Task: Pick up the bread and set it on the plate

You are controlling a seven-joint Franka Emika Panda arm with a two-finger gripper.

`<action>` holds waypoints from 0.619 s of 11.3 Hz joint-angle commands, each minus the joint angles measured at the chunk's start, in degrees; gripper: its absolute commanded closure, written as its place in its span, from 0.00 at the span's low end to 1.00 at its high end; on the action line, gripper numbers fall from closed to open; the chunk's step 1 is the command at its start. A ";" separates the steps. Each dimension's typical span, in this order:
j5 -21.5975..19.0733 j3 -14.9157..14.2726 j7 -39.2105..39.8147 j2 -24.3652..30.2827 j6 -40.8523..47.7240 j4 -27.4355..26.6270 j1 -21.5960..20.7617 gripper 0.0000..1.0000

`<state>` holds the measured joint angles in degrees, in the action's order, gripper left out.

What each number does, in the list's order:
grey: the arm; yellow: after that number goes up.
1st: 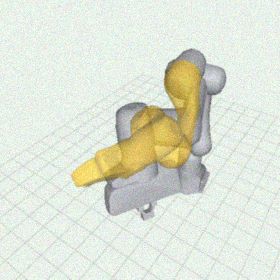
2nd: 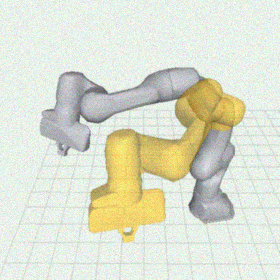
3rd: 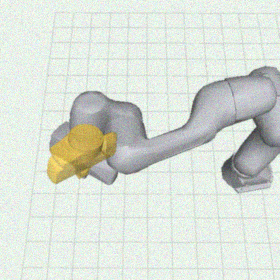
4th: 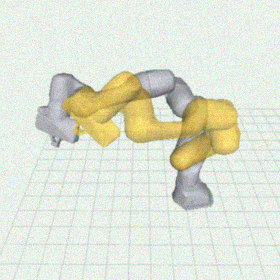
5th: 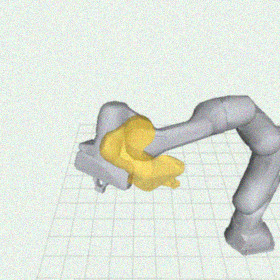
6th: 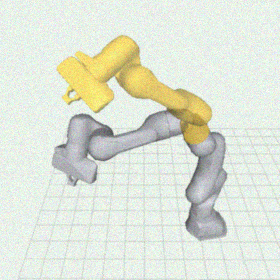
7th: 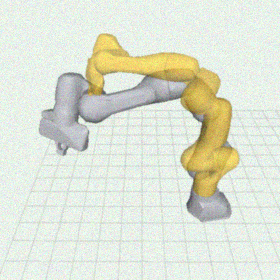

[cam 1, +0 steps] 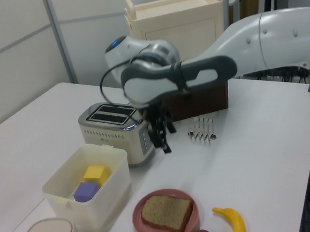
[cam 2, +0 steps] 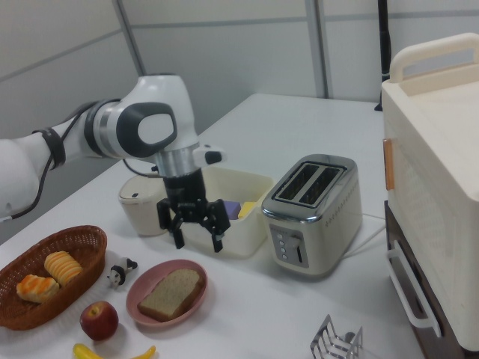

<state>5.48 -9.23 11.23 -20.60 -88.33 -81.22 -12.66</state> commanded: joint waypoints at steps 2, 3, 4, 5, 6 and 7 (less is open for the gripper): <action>0.50 0.09 -13.22 7.15 0.44 -1.31 3.16 0.00; -0.11 0.18 -13.86 8.02 0.27 -1.39 3.86 0.00; -1.42 0.18 -13.95 10.56 -1.13 -2.00 5.70 0.00; -3.52 0.18 -13.95 11.97 -2.18 -2.18 7.20 0.00; -4.24 0.09 -13.95 12.42 -3.50 -2.18 8.34 0.00; -4.16 0.09 -13.78 12.34 -4.12 -2.18 8.53 0.00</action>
